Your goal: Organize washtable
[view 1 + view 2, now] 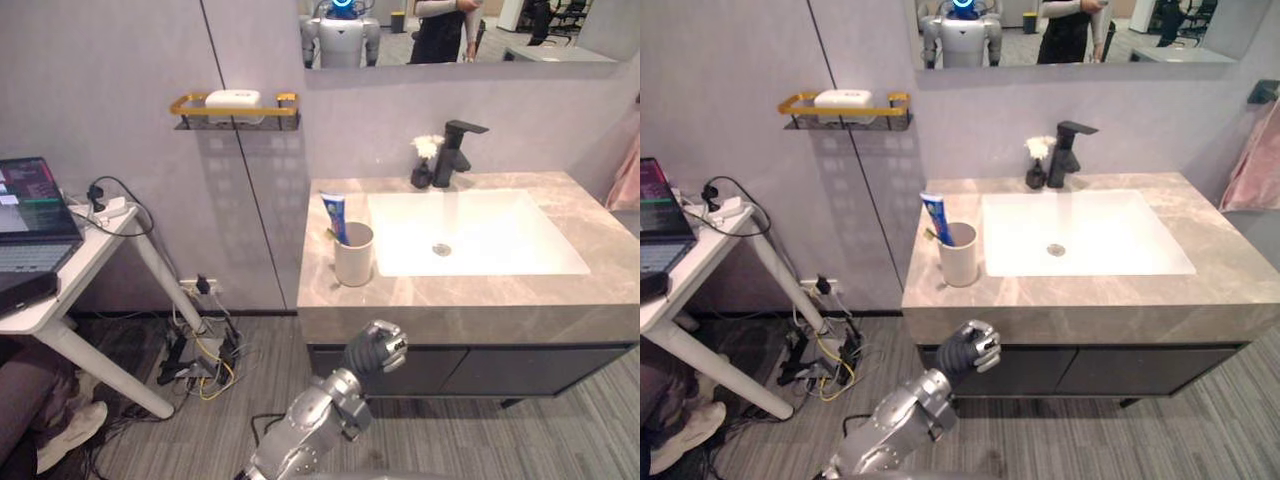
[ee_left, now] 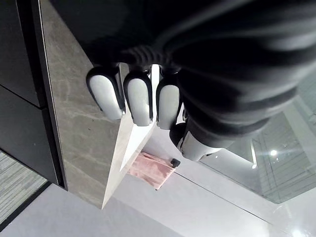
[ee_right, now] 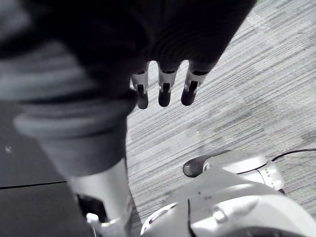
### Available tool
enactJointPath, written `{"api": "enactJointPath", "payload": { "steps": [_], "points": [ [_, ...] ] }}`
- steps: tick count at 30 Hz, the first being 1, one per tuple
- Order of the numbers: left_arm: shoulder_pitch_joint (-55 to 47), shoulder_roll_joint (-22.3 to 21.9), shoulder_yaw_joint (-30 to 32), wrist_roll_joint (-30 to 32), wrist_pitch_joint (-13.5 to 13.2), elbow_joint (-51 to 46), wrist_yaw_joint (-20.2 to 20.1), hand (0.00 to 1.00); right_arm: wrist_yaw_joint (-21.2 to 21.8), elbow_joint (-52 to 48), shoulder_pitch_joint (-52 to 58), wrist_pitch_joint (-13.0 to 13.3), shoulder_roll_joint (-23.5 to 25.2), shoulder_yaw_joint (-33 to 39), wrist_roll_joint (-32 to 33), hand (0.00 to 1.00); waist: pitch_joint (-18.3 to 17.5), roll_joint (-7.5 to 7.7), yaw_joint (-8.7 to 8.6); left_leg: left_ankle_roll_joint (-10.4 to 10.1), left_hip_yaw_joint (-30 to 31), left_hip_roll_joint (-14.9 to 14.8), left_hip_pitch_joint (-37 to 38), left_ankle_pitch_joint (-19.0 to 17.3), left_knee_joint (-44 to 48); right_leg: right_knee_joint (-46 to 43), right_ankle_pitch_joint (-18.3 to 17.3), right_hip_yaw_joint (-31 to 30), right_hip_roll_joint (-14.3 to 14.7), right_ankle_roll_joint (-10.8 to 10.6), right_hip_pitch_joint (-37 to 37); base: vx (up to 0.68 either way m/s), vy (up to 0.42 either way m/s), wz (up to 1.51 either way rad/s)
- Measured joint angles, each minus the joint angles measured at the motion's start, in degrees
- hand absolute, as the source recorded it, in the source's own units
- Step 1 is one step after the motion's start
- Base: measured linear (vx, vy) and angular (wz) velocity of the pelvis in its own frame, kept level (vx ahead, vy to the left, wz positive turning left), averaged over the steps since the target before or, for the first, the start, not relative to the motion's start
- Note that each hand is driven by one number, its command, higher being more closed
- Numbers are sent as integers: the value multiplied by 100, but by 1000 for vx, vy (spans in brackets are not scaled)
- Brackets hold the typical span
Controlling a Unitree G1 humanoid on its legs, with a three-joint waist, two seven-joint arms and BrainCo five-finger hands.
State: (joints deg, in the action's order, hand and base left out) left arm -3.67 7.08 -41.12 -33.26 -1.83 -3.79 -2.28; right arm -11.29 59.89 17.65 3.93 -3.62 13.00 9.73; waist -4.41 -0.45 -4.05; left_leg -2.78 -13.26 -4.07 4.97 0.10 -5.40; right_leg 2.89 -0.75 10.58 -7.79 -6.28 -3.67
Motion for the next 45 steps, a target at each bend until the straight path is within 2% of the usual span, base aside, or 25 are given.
{"api": "enactJointPath", "payload": {
  "steps": [3, 7, 13, 21, 31, 37, 45],
  "points": [
    [237, -7, -4, 44, -5, 109, 21, 100, 2, -12, -1, 1, 10, -69, 85, 0, 61, 53, 2, 0, 13, 3, -22, 0, 1, 38, 16, 17, 8, -3, -5, 0, 0, 0],
    [577, -24, 28, 207, -5, 617, 283, 100, 1, -108, 9, 8, 25, -197, 103, 0, 126, 115, -21, 0, 15, 4, -25, 0, 1, 44, 16, 19, 5, -3, -5, 0, 0, 0],
    [988, -167, 240, 504, -57, 913, 618, 100, -1, -280, 76, 17, 59, -210, 104, 0, 189, 133, -41, 0, 13, 12, -25, 0, 1, 44, 22, 25, -19, -14, -5, -10, 0, 0],
    [1197, -249, 560, 759, -131, 1170, 761, 100, -3, -390, 99, 21, 88, -202, 107, 0, 190, 134, -135, -1, 10, 11, -25, 1, 0, 48, 23, 31, -19, -15, -8, 0, 0, 0],
    [1407, -366, 877, 1361, -190, 1257, 889, 100, 11, -520, 198, 124, 135, -202, 146, 0, 194, 149, -143, -2, -17, 11, -46, 2, -1, 127, 67, 28, -14, -19, -20, 0, 0, 0],
    [1459, -371, 926, 1423, -190, 1367, 909, 100, 22, -675, 274, 128, 176, -203, 158, 0, 198, 173, -144, -3, -65, 10, -46, 3, -1, 128, 78, 22, -16, -21, -18, 0, 0, 0],
    [1658, -473, 1029, 1432, -193, 1562, 1125, 100, 24, -772, 311, 134, 249, -201, 157, 0, 225, 222, -146, -4, -146, 10, -39, 4, -2, 208, 169, -73, -14, -15, -6, -25, -5, -6]
  ]
}}
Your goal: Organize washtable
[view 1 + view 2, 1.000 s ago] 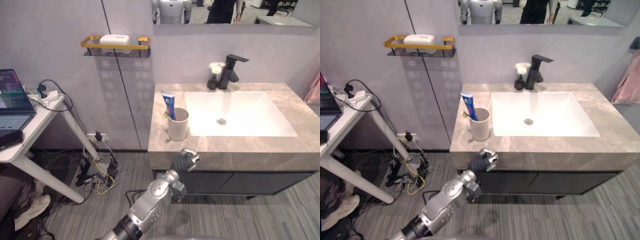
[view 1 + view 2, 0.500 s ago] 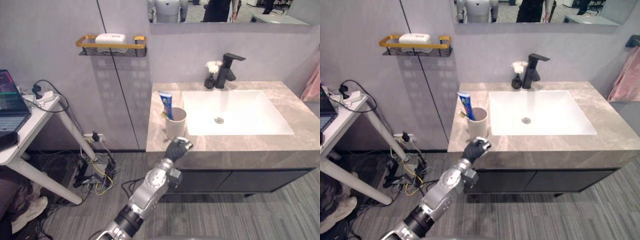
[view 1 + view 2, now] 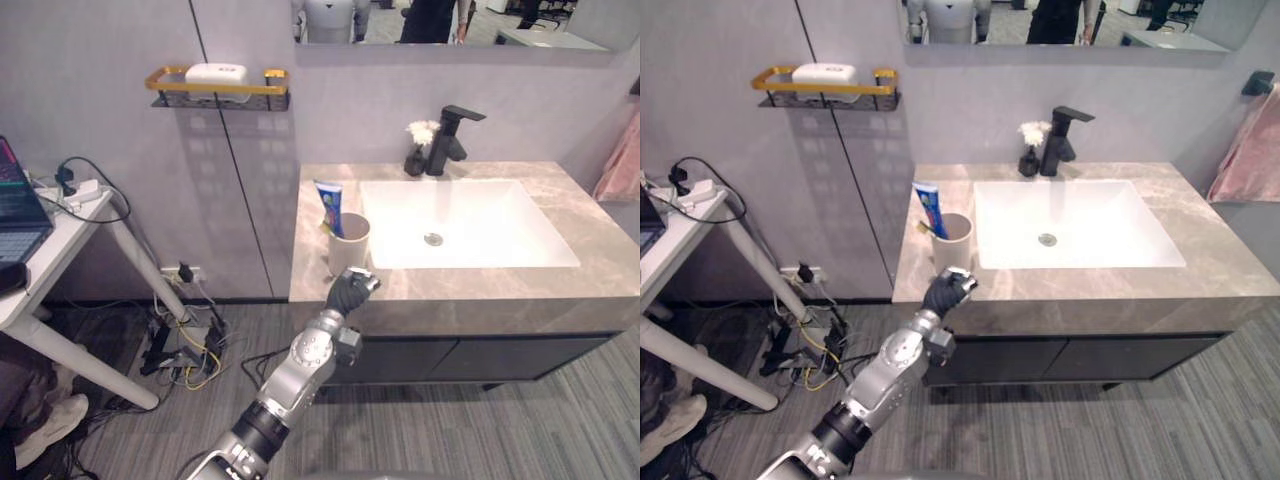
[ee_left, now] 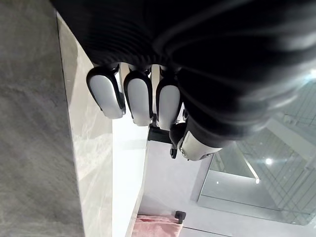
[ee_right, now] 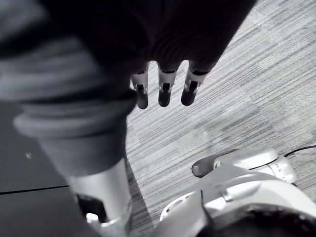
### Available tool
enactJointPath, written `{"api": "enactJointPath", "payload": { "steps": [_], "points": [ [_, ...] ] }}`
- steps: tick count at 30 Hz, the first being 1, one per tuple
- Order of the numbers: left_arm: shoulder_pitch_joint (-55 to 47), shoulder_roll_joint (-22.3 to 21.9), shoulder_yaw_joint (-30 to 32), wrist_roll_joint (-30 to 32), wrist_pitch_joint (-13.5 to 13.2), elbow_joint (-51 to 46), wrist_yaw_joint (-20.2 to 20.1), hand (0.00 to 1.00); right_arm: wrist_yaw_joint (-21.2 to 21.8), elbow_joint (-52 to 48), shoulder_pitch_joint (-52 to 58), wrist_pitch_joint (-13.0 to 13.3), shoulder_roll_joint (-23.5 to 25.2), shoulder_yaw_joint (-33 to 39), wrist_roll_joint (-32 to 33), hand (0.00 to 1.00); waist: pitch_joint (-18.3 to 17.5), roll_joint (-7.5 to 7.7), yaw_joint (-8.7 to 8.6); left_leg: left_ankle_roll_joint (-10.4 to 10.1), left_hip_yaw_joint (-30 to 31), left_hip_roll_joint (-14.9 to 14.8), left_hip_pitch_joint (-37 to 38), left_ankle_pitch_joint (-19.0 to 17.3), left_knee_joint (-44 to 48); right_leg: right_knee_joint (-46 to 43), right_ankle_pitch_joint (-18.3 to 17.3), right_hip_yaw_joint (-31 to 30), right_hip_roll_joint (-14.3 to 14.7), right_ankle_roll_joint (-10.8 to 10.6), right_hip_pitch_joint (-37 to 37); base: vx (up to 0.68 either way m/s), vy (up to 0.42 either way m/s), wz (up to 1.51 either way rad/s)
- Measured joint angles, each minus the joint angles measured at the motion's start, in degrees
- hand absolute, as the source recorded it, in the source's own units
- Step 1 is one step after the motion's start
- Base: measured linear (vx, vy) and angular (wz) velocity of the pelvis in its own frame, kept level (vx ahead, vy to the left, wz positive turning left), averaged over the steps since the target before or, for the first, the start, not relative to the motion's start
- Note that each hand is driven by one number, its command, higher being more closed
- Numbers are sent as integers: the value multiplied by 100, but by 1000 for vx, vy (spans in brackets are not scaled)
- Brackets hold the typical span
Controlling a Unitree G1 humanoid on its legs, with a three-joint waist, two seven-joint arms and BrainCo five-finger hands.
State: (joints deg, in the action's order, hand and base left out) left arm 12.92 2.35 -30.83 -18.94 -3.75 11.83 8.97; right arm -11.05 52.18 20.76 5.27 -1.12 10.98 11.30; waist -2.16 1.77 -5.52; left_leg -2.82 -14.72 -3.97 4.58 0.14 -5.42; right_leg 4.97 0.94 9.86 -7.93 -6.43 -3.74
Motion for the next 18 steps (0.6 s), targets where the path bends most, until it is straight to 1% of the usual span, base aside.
{"api": "enactJointPath", "payload": {
  "steps": [3, 6, 9, 18],
  "points": [
    [5, -13, 8, 67, 0, 21, 6, 100, 2, -147, 41, -3, 63, 2, -1, 0, 17, 26, 1, 0, -67, -2, 5, 1, 0, 24, 25, -38, 3, 1, 3, -38, -9, -7],
    [211, -69, 22, 158, -2, 325, 25, 100, 3, -270, 130, 10, 105, 3, 0, 0, 15, 46, 3, 0, -89, 3, 17, 1, 0, 17, 27, -53, -4, -3, 3, -7, -2, -1],
    [280, -148, 183, 186, -2, 368, 128, 100, 4, -384, 181, 14, 132, 1, 0, 0, 15, 47, -3, -1, -98, 1, 22, 2, 0, 14, 28, -61, -2, -3, 4, 0, 0, 0],
    [461, -212, 238, 215, -3, 457, 233, 100, 15, -460, 226, 11, 140, -9, -1, 0, 13, 43, -2, -1, -108, 0, 19, 2, -3, 12, 27, -66, -2, -2, 13, 0, 0, 0]
  ]
}}
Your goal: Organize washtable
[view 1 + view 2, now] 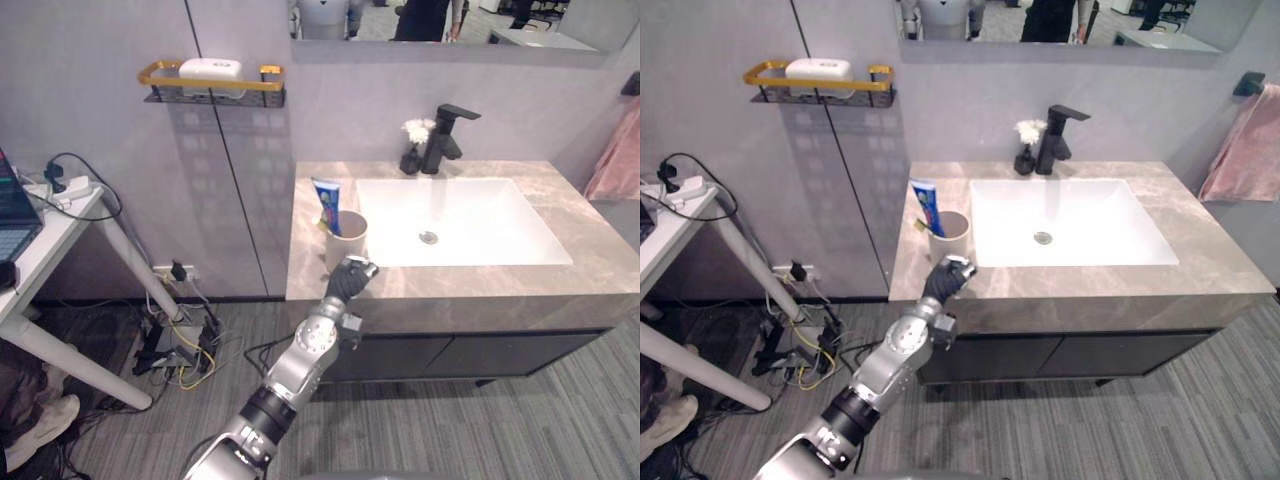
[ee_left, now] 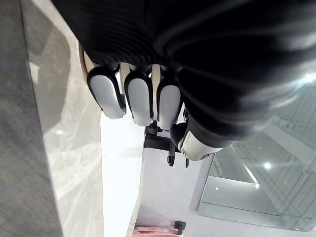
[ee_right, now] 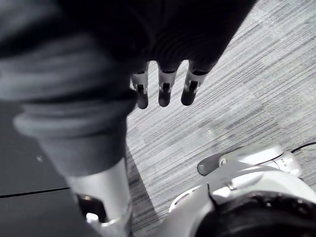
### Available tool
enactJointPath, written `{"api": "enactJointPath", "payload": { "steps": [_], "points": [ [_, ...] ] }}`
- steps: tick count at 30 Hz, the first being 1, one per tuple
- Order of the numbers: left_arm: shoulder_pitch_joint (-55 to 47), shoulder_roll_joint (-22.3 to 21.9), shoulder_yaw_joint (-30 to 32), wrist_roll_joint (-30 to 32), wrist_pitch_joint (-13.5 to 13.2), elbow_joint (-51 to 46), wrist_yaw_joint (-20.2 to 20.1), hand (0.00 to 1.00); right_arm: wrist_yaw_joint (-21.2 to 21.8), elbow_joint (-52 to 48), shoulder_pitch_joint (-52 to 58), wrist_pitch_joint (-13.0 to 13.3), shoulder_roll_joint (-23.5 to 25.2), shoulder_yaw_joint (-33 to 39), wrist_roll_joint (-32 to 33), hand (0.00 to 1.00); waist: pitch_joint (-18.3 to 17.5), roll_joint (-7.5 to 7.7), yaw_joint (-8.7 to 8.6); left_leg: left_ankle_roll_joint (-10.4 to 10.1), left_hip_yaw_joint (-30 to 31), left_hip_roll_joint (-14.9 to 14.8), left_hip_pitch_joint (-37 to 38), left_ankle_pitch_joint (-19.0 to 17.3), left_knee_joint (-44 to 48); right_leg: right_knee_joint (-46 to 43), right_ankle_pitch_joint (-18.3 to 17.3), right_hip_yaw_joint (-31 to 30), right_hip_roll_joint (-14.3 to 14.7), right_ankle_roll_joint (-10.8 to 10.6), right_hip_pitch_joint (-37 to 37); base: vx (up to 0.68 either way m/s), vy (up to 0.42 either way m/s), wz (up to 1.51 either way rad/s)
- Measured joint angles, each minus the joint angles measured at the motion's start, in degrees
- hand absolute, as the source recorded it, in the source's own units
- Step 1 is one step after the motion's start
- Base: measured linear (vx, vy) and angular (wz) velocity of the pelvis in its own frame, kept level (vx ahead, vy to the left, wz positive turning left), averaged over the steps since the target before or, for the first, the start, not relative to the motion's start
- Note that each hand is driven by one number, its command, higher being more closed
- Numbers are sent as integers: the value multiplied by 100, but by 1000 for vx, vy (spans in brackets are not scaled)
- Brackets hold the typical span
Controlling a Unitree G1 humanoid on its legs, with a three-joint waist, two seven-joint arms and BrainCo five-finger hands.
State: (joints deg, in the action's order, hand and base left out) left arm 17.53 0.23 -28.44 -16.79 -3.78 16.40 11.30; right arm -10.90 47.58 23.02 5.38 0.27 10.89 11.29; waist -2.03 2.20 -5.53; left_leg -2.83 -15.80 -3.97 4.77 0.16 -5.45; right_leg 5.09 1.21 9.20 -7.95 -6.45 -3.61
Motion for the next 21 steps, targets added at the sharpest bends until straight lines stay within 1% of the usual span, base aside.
{"api": "enactJointPath", "payload": {
  "steps": [6, 10, 16, 21],
  "points": [
    [163, -39, 197, 1, 0, 230, 31, 100, 6, -25, 5, 0, 4, -4, 0, 0, 1, -1, -3, 0, -9, 0, -1, 0, -1, -6, 0, -5, -1, 1, 8, -5, -2, 0],
    [177, -60, 311, 1, -2, 230, 54, 100, 8, -211, 112, 2, 49, -6, 0, 0, 1, -2, -1, 0, -14, 0, -12, 0, -1, -6, 0, -6, -1, 1, 19, 0, 0, 0],
    [177, -92, 325, 1, -3, 229, 119, 100, 17, -228, 116, 2, 54, -6, 2, 0, 1, -2, 1, 0, -33, 0, -39, 0, -1, -20, 1, -20, -3, 2, 61, 0, 0, 0],
    [177, -121, 339, 1, -20, 229, 133, 100, 106, -304, 137, 2, 63, -13, 2, 0, 2, -2, 0, 0, -64, -1, -46, 0, 0, -34, 2, -43, -5, 3, 86, 0, 0, 0]
  ]
}}
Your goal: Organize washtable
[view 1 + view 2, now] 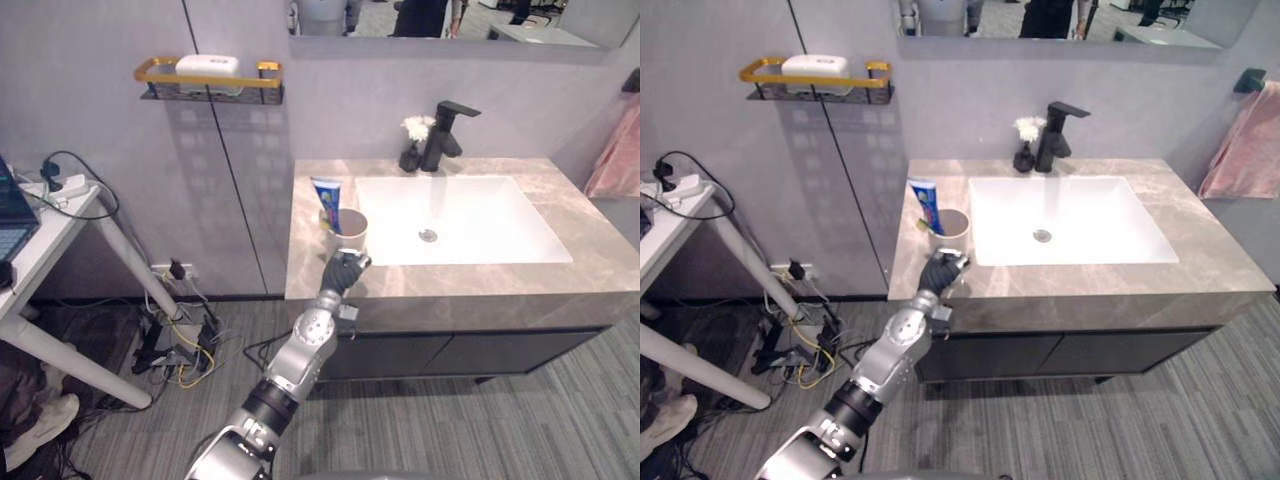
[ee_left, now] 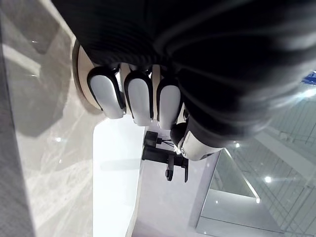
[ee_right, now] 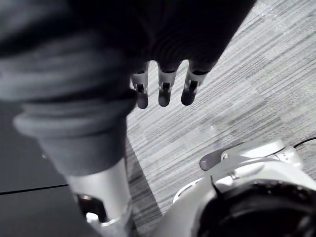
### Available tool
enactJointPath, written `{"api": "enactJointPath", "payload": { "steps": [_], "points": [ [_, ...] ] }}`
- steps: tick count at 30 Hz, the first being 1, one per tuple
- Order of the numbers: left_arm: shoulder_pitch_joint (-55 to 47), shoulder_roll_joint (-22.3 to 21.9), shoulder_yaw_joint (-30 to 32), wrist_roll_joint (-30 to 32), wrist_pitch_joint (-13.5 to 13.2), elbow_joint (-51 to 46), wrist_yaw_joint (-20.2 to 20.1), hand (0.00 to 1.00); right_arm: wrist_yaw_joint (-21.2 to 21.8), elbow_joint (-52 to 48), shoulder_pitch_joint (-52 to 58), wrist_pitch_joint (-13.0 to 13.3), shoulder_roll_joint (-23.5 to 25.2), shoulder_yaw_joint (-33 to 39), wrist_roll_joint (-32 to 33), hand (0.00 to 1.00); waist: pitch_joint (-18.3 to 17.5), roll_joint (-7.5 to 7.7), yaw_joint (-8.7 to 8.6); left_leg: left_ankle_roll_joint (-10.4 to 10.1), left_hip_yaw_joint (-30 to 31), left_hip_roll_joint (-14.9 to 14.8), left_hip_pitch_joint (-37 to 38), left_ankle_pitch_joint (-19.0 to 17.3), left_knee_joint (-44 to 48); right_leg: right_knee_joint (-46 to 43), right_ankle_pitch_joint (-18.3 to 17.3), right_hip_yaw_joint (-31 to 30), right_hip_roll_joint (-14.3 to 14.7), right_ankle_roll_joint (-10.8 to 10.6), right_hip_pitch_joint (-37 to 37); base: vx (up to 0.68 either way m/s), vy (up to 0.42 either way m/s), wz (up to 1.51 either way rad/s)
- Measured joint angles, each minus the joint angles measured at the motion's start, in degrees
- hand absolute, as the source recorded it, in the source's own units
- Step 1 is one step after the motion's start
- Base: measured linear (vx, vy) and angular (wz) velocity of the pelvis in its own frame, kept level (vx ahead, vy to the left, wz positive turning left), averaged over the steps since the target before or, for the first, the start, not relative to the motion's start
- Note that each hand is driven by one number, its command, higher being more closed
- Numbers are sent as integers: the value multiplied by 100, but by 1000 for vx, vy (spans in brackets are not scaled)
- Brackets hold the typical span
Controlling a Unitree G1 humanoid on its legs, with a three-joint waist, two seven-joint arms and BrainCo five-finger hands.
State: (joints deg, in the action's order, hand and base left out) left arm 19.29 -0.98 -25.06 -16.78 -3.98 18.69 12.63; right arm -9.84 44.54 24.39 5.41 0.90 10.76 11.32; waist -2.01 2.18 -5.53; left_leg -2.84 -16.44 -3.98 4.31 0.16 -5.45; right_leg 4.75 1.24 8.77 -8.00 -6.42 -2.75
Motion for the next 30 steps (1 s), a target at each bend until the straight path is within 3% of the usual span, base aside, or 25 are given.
{"api": "enactJointPath", "payload": {
  "steps": [16, 24, 30],
  "points": [
    [5, -129, 60, -166, -37, -7, 26, 100, 0, -346, 142, 53, 86, -19, 52, 0, 46, 43, 2, -1, -155, -13, -1, 0, 0, -145, -4, -155, -32, 5, 120, -22, -9, -4],
    [406, -570, 150, -159, -82, -34, 139, 100, 1, -616, 341, 71, 102, -184, 71, 0, 212, 89, 20, -6, -256, 1, -80, -9, 2, -398, -44, -277, -65, 5, 368, -33, -5, -6],
    [451, -696, 283, -159, -95, -115, 171, 100, 0, -805, 457, 99, 102, -235, 167, 0, 248, 28, 16, 1, -285, -3, -148, -3, 4, -504, -72, -316, -63, 8, 501, -17, -4, -2]
  ]
}}
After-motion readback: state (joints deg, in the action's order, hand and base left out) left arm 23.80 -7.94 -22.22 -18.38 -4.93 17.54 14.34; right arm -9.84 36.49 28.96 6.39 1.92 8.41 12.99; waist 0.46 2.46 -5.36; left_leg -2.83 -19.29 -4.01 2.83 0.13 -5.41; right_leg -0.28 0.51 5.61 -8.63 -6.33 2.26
